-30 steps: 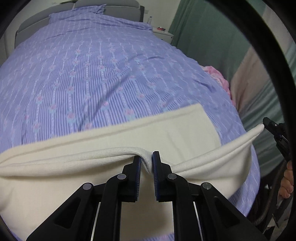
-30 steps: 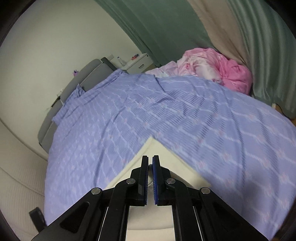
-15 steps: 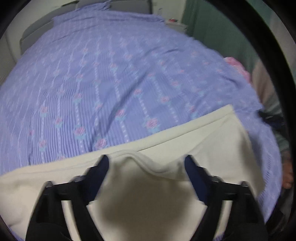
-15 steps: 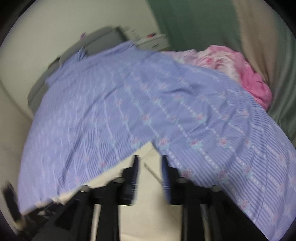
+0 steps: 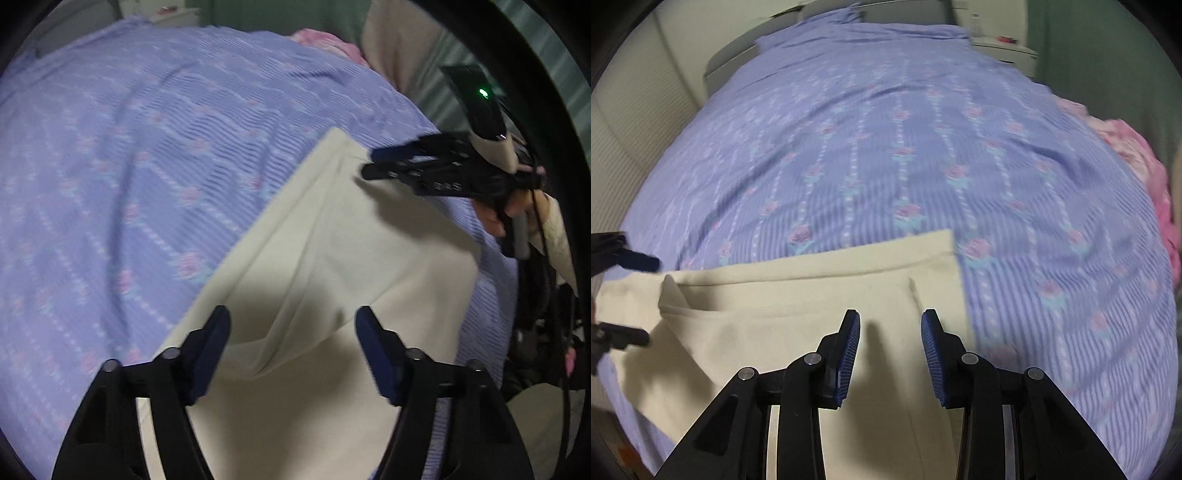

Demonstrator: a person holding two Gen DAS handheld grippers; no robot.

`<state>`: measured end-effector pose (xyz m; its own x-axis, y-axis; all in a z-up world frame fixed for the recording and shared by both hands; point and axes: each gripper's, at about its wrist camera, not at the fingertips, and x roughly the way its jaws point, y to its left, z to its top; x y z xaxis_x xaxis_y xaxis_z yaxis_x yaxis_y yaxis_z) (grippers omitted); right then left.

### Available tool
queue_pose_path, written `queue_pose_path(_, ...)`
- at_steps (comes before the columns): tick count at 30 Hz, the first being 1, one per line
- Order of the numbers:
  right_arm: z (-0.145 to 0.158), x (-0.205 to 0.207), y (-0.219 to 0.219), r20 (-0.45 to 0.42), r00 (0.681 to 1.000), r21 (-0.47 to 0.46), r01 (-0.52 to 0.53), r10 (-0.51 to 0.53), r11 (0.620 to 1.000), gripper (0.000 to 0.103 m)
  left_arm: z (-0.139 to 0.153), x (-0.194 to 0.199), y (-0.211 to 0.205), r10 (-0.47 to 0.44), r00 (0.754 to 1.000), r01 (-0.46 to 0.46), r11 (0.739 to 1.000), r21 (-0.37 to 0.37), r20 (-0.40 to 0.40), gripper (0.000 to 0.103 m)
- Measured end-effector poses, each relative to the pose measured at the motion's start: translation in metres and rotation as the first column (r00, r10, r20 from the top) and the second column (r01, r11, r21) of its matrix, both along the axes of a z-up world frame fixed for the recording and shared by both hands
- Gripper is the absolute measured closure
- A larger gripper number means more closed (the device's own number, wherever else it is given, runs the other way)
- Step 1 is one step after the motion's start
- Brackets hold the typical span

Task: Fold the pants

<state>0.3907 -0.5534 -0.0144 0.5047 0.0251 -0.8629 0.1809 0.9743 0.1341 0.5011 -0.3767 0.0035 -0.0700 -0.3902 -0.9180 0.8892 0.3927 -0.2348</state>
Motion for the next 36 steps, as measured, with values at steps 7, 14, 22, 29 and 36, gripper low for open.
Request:
queue_pose_path(7,-0.018,0.013,-0.017,-0.043,0.999,0.062,0.002,0.001,0.998,0.067,-0.021,0.004,-0.012,-0.024,0.995,0.026,1.000,0.013,-0.101,0.044)
queue_pose_path(14,-0.013,0.009,-0.017,-0.032,0.999,0.048,0.018,-0.017,0.999,0.090,-0.027,0.001,-0.015,-0.016,0.996,0.016,1.000,0.008,-0.089,0.093)
queue_pose_path(22,0.028,0.012,-0.052,0.088,0.985,-0.071,0.154,-0.148,0.985,0.101,-0.021,0.027,-0.035,0.089,0.996,-0.090,0.996,0.014,0.030,0.093)
queue_pose_path(29,0.021,0.018,-0.076,0.091,0.986,0.073,0.133,-0.139,0.988,0.093,-0.041,0.024,-0.042,0.124,0.991,-0.126,0.991,0.043,0.051,0.094)
queue_pose_path(36,-0.007,0.018,-0.040,0.021,1.000,0.035,-0.001,0.001,0.999,0.056,-0.040,0.022,-0.042,0.122,0.991,-0.124,0.991,0.048,0.052,0.094)
